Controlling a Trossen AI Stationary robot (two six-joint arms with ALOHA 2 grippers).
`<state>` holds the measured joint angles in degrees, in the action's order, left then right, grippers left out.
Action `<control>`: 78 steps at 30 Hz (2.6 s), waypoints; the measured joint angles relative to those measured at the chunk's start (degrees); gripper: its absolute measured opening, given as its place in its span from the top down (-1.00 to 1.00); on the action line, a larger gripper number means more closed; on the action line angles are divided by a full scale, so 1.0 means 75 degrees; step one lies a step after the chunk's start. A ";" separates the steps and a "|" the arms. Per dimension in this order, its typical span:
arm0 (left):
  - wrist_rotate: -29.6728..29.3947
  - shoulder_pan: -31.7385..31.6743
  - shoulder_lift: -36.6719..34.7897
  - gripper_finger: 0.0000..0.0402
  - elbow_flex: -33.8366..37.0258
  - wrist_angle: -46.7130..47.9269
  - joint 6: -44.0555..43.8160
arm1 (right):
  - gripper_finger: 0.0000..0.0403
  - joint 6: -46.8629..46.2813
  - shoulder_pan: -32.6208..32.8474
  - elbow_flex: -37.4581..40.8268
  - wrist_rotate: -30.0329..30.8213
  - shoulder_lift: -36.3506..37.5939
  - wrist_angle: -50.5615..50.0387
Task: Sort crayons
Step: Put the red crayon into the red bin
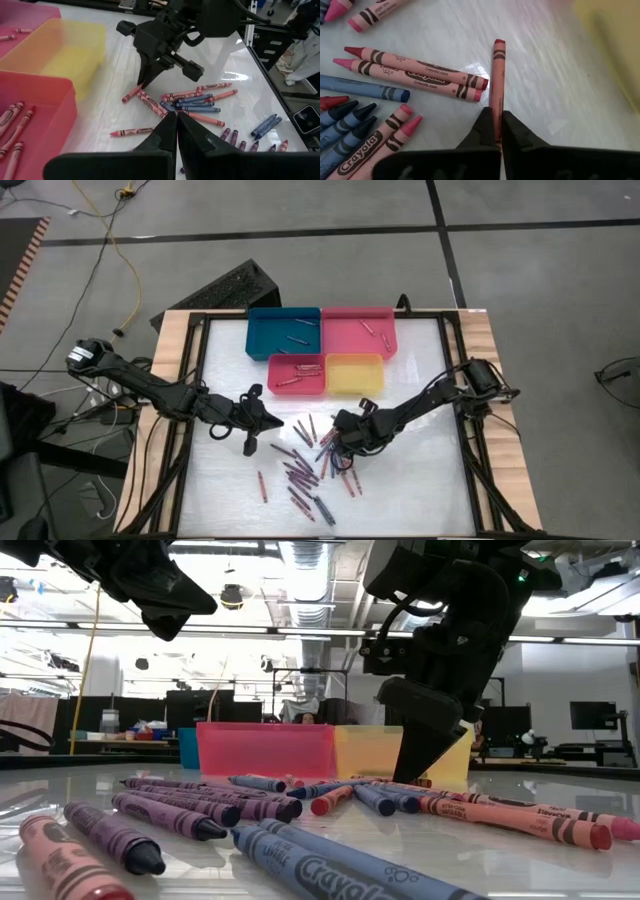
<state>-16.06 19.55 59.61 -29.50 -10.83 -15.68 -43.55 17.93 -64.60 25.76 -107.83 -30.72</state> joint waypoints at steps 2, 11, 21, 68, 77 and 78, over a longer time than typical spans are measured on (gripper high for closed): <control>-0.0005 0.0000 0.0000 1.00 0.0000 0.0000 0.0000 | 0.96 -0.0012 -0.0003 0.0003 -0.0018 -0.0003 -0.0005; -0.0005 0.0000 0.0000 1.00 0.0000 0.0096 0.0000 | 0.98 0.0042 0.0000 0.0016 -0.0013 0.0187 -0.0039; -0.0103 0.0000 0.0000 1.00 0.0000 0.0160 -0.0003 | 0.99 0.0786 -0.0216 0.0046 0.0301 0.1276 0.0039; -0.0170 0.0000 0.0003 1.00 0.0000 0.0140 0.0000 | 1.00 0.6230 -0.3576 -0.0521 -0.2241 0.1108 0.4430; -0.0187 0.0028 0.0003 1.00 -0.0009 0.0357 0.0003 | 1.00 0.6300 -0.3821 -0.0981 -0.2303 0.0658 0.3975; -0.0229 0.0029 0.0003 1.00 -0.0009 0.0390 0.0003 | 1.00 0.6295 -0.3826 -0.1022 -0.2336 0.0580 0.4091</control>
<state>-17.78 19.77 59.64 -29.56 -7.90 -15.66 3.67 -10.76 -72.26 8.24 -103.48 -0.04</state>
